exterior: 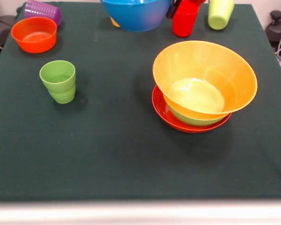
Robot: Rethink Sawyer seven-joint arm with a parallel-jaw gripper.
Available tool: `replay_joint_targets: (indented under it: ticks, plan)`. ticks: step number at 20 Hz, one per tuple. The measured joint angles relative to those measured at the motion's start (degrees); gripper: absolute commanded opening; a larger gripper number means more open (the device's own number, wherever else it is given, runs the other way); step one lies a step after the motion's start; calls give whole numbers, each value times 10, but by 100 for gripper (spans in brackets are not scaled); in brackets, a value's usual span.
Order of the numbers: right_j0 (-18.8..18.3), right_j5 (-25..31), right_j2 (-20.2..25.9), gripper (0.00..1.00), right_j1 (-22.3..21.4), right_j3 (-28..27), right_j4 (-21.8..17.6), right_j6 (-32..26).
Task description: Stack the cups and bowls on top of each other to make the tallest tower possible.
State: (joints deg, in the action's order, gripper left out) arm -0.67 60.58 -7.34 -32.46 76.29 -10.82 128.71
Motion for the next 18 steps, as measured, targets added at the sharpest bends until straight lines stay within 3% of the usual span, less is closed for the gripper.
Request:
replay_joint_targets:
  ticks: [4, 7, 18]
  plan:
    - [-4, -29, 1, 0, -18, 31, 4, 0]
    - [-23, -79, 12, 0, -35, 59, 33, 0]
    - [-56, -179, 43, 0, -44, 69, 109, 0]
